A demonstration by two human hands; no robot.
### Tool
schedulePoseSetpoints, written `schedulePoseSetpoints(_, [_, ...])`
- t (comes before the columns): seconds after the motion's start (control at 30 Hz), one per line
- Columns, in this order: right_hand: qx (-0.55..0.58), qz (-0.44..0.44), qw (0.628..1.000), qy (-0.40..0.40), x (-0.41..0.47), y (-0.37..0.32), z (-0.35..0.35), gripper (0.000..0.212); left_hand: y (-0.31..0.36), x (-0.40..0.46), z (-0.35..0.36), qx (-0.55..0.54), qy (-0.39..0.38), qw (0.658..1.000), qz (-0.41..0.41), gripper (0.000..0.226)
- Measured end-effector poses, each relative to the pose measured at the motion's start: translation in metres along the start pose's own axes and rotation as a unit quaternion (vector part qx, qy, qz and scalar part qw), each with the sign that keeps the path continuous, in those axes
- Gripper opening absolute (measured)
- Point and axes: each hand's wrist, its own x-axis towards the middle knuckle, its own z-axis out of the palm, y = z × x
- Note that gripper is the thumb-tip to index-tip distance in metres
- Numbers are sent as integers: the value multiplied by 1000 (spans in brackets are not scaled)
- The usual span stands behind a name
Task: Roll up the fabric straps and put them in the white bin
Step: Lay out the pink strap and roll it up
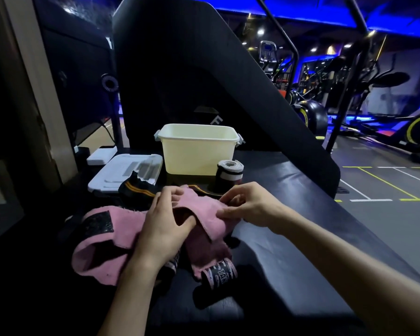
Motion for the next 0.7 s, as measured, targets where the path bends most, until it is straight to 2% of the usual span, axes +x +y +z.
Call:
schedulePoseSetpoints(0.1, [-26, -25, 999, 40, -4, 5, -7, 26, -1, 0, 1, 5, -43, 998, -50, 61])
schedulePoseSetpoints(0.3, [-34, -43, 994, 92, -25, 6, -43, 19, 9, 0, 7, 14, -74, 994, -80, 95])
schedulePoseSetpoints(0.47, [1, 34, 996, 83, -50, 14, -69, 7, 9, 0, 15, 110, -99, 988, -54, 64])
schedulePoseSetpoints(0.53, [-7, 62, 995, 77, -59, 19, -73, 10, 8, 1, 18, 127, -115, 984, -40, 52])
schedulePoseSetpoints(0.7, [70, 68, 993, 62, -77, 18, -80, 14, 12, 0, 20, 190, -125, 974, -16, 43])
